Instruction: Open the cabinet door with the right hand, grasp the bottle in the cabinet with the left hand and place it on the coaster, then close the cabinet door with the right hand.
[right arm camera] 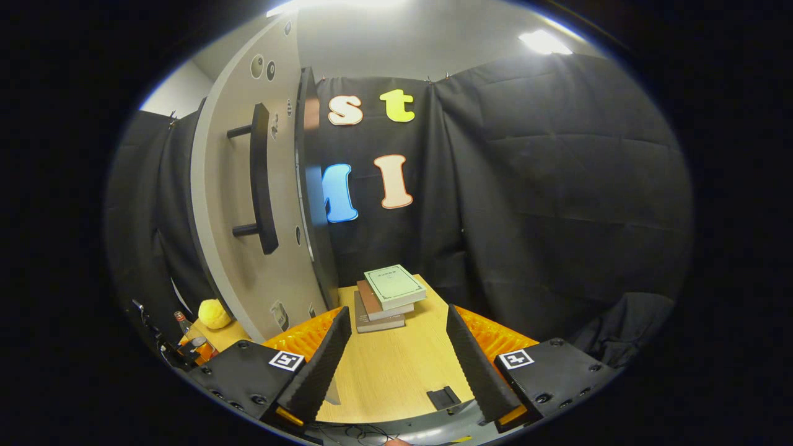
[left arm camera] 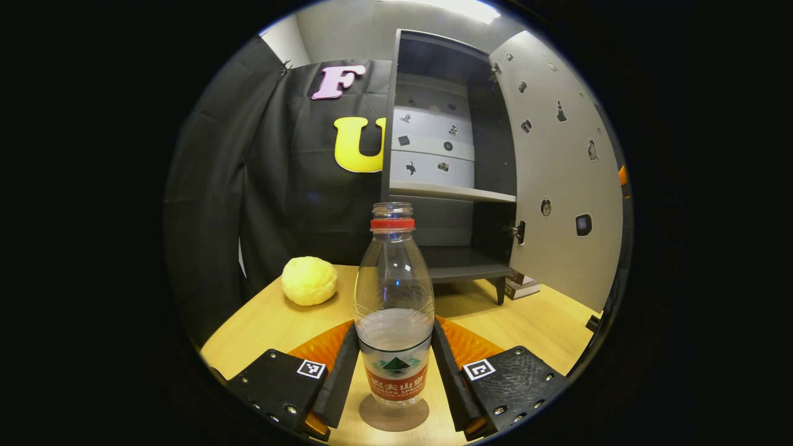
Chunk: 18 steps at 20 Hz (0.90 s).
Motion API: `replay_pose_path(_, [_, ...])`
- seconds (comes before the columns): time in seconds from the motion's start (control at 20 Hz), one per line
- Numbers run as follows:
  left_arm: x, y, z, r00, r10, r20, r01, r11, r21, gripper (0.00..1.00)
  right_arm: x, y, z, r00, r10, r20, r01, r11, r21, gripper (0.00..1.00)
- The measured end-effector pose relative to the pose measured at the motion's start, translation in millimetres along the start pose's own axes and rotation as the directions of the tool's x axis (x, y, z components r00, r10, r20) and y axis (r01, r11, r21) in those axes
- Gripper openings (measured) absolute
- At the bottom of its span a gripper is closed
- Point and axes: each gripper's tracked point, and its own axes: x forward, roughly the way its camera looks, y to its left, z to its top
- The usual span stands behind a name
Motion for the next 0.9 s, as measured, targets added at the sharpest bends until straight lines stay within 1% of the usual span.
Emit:
replay_pose_path(0.2, [3.6,-5.0,-30.4,1.000,0.011,-0.025,-0.011,1.000,0.007,0.63,-4.0,-4.4,-1.0,1.000,-0.008,-0.006,0.008,1.000,-0.027,0.98])
replay_pose_path(0.35, [4.7,-5.8,-42.0,0.999,0.042,-0.024,-0.042,0.999,0.013,0.63,-3.2,-4.9,-3.2,1.000,-0.006,-0.016,0.005,0.999,-0.035,0.98])
replay_pose_path(0.5, [2.3,-5.8,-42.9,0.998,0.059,-0.007,-0.059,0.998,0.020,0.64,-6.6,-5.0,-3.4,1.000,-0.004,-0.024,0.003,0.999,-0.042,0.98])
replay_pose_path(0.75, [-1.7,-3.2,-47.3,0.997,0.073,-0.031,-0.073,0.997,0.006,0.65,-4.3,-0.5,-3.1,0.999,0.032,-0.023,-0.034,0.997,-0.062,0.98])
replay_pose_path(0.9, [-3.1,0.1,-39.4,0.996,0.089,-0.029,-0.088,0.996,0.016,0.67,-5.2,3.1,-2.3,0.998,0.056,-0.023,-0.058,0.996,-0.070,0.98])
